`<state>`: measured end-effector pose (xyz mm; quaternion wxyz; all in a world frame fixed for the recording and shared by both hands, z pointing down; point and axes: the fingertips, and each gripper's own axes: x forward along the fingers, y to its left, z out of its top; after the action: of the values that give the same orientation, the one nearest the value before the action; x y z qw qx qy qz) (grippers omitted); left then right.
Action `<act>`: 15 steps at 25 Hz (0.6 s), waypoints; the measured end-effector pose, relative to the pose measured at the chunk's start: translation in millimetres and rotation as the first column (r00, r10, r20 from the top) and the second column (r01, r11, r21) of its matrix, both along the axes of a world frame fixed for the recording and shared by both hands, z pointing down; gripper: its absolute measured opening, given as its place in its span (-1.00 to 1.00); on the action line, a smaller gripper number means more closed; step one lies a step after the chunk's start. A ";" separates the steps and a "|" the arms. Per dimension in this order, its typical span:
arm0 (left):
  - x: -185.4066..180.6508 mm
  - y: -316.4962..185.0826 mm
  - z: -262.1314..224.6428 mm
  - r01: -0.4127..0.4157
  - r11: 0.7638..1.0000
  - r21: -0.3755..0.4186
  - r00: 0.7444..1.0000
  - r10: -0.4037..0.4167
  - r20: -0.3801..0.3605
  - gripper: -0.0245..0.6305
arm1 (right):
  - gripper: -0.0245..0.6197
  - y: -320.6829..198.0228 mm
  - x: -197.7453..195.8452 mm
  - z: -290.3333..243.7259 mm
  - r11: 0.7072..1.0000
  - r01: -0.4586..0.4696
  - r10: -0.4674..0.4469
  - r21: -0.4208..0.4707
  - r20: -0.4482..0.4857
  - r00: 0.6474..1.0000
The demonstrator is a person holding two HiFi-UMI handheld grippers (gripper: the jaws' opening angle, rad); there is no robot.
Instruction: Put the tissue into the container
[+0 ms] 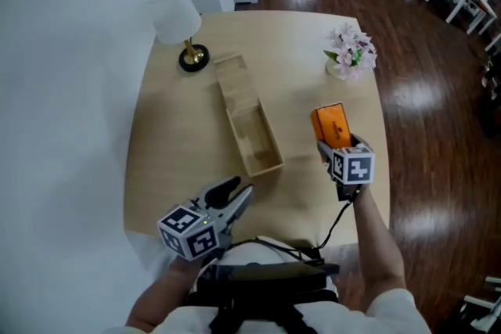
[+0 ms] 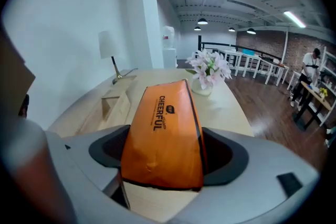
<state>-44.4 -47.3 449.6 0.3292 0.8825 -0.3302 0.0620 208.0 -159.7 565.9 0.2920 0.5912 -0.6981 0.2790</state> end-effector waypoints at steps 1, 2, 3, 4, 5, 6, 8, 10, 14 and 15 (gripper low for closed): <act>-5.5 0.2 -1.0 0.005 1.000 0.002 1.000 -0.005 -0.001 -0.39 | 0.41 -3.5 -11.8 -10.9 1.000 0.017 -0.017 0.023 0.006 1.000; -11.1 0.3 -1.4 0.009 1.000 0.003 1.000 -0.009 -0.002 -0.39 | 0.41 -6.8 -24.6 -20.7 0.998 0.035 -0.035 0.044 0.013 0.999; -16.6 0.4 -1.5 0.014 1.000 0.005 1.000 -0.014 -0.003 -0.39 | 0.41 -10.1 -38.1 -29.4 0.997 0.052 -0.054 0.063 0.021 0.998; -22.1 0.4 -1.6 0.019 1.000 0.007 1.000 -0.019 -0.005 -0.39 | 0.41 -13.2 -51.9 -37.0 0.995 0.069 -0.071 0.079 0.029 0.997; -27.6 0.2 -1.7 0.024 1.000 0.008 1.000 -0.024 -0.008 -0.39 | 0.41 -16.2 -65.7 -43.1 0.992 0.082 -0.086 0.092 0.040 0.995; -33.4 -0.1 -2.0 0.029 1.000 0.010 1.000 -0.029 -0.011 -0.39 | 0.41 -18.8 -79.4 -47.4 0.990 0.094 -0.099 0.102 0.052 0.994; -45.6 -0.7 -2.6 0.040 0.999 0.014 0.999 -0.039 -0.016 -0.39 | 0.41 -22.9 -106.4 -50.7 0.988 0.110 -0.119 0.109 0.078 0.990; -57.5 -0.9 -2.7 0.052 0.999 0.015 0.998 -0.052 -0.021 -0.39 | 0.41 -25.3 -132.4 -47.4 0.987 0.126 -0.136 0.099 0.099 0.986; -75.4 -0.1 0.1 0.070 0.998 0.005 0.997 -0.069 -0.034 -0.39 | 0.40 -28.5 -177.9 -26.3 0.988 0.147 -0.152 0.040 0.144 0.978; -78.4 -0.1 0.4 0.070 0.998 0.003 0.997 -0.070 -0.036 -0.39 | 0.40 -29.5 -186.9 -19.5 0.989 0.148 -0.149 0.022 0.154 0.977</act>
<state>-122.8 -47.4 450.0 0.3349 0.8721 -0.3551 0.0340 21.1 -189.2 546.4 0.2536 0.5155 -0.7624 0.2979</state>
